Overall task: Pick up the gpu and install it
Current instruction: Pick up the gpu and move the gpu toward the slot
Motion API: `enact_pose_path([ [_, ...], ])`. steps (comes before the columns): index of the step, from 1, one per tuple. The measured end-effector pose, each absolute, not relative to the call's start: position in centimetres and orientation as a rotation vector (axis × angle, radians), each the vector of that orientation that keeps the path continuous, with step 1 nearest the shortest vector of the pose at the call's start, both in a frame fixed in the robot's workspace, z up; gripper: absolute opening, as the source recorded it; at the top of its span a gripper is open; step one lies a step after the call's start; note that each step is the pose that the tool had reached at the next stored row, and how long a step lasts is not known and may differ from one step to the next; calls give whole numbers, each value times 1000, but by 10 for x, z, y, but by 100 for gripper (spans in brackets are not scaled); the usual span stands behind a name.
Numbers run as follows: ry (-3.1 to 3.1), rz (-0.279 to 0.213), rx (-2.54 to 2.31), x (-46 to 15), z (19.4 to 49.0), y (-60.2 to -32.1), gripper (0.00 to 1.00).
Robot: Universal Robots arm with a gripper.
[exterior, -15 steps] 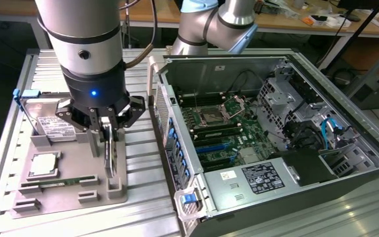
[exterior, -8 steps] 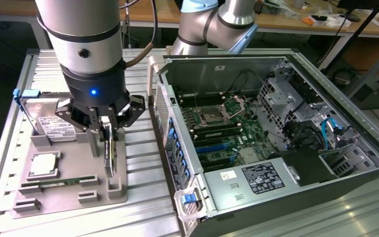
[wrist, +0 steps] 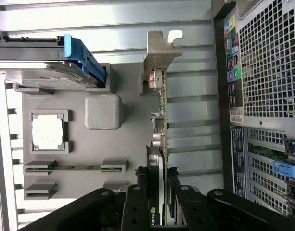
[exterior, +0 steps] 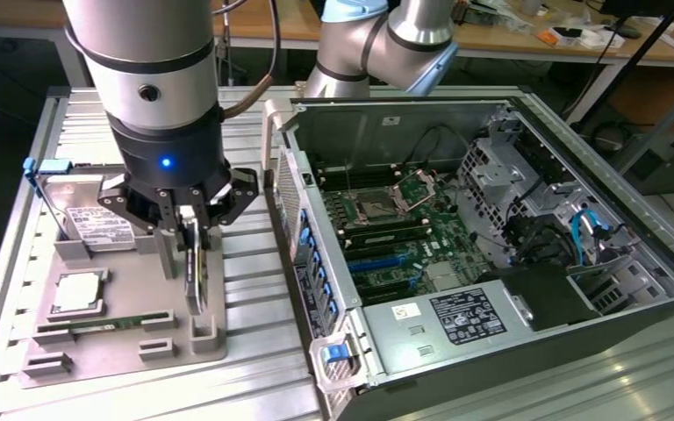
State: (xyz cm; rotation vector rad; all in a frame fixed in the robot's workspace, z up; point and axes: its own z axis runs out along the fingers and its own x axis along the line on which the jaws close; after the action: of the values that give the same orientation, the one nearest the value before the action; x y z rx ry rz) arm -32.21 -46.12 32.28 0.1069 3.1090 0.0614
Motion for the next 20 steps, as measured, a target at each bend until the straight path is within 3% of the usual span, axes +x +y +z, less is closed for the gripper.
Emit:
enact_pose_path([
  [20, 3109, 62, 107, -322, 347, -461, 27],
])
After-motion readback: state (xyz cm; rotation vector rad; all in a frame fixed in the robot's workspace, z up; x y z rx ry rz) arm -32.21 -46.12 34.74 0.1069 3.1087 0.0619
